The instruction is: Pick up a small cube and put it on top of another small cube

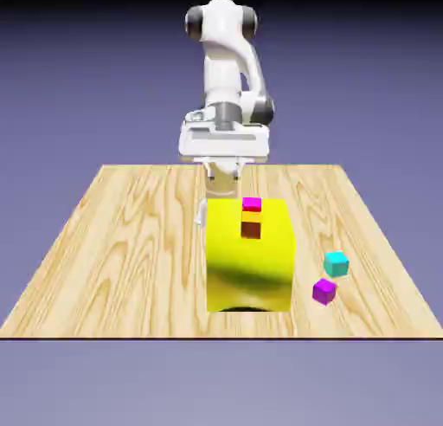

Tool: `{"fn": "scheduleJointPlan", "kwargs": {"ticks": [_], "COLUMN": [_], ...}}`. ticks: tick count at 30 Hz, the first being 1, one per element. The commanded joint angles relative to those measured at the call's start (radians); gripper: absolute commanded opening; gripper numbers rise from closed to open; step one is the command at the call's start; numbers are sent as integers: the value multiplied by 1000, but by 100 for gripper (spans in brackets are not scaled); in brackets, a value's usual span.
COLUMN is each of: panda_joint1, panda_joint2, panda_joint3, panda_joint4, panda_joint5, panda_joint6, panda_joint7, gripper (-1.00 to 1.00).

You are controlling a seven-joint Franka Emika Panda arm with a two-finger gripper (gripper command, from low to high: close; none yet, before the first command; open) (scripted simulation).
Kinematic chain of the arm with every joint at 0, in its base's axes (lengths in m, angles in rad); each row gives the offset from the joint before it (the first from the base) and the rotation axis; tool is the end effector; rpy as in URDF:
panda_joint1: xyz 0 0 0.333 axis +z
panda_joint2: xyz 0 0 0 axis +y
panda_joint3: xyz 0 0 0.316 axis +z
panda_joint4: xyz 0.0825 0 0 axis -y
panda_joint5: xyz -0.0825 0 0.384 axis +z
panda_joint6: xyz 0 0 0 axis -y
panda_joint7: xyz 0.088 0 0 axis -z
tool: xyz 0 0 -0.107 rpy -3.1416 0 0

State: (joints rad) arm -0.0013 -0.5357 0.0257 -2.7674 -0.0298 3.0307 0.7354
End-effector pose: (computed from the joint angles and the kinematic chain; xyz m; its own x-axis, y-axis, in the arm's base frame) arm 0.4013 0.0123 0.4646 0.5426 -0.6302 0.5554 -0.4382 -0.7764 -0.4530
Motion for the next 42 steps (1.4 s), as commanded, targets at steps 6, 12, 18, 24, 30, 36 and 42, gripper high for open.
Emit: {"fn": "scheduleJointPlan", "kwargs": {"ticks": [6, 12, 18, 24, 30, 36, 42], "panda_joint1": [131, 300, 468, 680, 875, 696, 481], "panda_joint2": [217, 435, 652, 801, 901, 959, 1028], "panda_joint3": [22, 20, 17, -47, -125, 56, 273], "panda_joint4": [168, 319, 469, 527, 540, 520, 496], "panda_joint5": [9, 52, 95, 213, 341, 245, 129], "panda_joint6": [-166, -355, -543, -728, -884, -808, -717], "panda_joint7": [49, 112, 176, 257, 332, 400, 482], "gripper": [0, 0, 0, 0, 0, 0, 0]}}
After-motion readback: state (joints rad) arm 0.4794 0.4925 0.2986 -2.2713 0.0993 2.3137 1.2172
